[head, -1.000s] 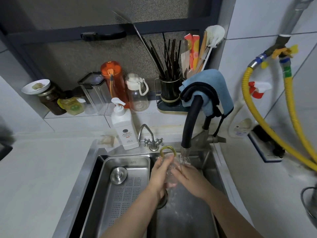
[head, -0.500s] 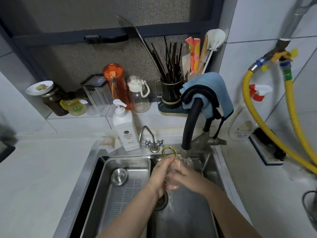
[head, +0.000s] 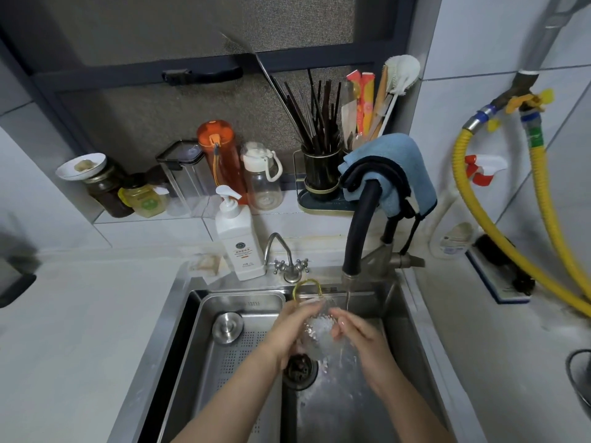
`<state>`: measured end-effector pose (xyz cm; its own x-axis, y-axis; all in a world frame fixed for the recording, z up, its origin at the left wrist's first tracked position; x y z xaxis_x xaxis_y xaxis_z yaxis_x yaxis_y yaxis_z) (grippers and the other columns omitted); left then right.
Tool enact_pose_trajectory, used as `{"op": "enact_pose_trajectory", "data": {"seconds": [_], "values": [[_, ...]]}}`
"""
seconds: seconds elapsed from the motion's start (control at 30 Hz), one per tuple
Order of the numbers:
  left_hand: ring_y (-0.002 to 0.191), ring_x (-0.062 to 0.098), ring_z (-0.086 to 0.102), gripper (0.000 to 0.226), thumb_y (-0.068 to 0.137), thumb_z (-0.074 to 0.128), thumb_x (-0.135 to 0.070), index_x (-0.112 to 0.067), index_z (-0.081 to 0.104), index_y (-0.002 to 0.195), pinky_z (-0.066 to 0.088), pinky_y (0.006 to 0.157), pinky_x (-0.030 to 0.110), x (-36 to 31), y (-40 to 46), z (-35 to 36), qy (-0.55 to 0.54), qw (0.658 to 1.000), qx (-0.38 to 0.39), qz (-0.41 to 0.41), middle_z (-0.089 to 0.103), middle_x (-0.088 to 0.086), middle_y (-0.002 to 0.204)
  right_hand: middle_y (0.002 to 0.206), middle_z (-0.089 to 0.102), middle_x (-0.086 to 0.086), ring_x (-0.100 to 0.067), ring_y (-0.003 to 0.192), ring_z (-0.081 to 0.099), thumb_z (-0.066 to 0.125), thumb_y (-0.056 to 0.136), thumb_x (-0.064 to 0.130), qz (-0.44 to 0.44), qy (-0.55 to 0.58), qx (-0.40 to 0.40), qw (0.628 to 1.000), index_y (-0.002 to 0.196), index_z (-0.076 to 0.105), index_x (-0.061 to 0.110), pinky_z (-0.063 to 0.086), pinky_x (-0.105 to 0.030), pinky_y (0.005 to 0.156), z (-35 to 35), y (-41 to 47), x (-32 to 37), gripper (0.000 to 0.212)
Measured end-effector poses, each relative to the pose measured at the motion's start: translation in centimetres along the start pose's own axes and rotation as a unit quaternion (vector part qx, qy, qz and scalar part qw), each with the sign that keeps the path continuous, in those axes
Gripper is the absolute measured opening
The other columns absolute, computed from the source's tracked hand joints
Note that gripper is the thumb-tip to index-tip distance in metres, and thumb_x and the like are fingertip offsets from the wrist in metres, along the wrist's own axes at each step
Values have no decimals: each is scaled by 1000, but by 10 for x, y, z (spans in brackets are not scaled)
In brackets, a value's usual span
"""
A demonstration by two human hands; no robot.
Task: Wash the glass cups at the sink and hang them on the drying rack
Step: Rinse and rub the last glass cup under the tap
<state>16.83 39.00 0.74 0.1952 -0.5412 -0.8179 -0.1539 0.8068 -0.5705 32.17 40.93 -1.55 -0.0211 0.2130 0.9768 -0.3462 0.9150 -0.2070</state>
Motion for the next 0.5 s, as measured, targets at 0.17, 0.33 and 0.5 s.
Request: {"op": "enact_pose_trajectory", "data": {"seconds": [0.17, 0.33, 0.5], "values": [[103, 22, 61, 96, 53, 70, -81, -22, 51, 126, 61, 71, 41, 17, -8, 7, 0, 998, -40, -57, 59, 3, 123, 105, 71, 11, -4, 95, 67, 56, 93, 33, 113, 161, -34, 980, 111, 64, 27, 48, -31, 78, 9, -3, -7, 21], [111, 29, 57, 110, 57, 58, -85, -17, 39, 141, 61, 67, 43, 6, -10, 18, 25, 996, -62, -53, 50, 8, 134, 138, 49, -5, -29, 121, 54, 72, 71, 51, 202, 239, -29, 949, 128, 52, 32, 51, -52, 94, 13, -10, -17, 63], [120, 31, 56, 98, 67, 65, -74, -7, 47, 136, 47, 102, 43, 1, -6, 18, 62, 996, -49, -31, 58, 12, 128, 135, 46, 0, -28, 127, 47, 78, 70, 48, 171, 195, -28, 965, 110, 63, 39, 58, -45, 82, 5, -19, -8, 44]]}}
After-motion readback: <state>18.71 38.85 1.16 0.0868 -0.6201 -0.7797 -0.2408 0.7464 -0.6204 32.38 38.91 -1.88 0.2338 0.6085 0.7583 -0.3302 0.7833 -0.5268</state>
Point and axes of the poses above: each hand's wrist, its own y-axis towards the middle knuckle, its own z-axis out of the palm, x = y × z, the point moved 3 cm from there along y, towards the middle knuckle
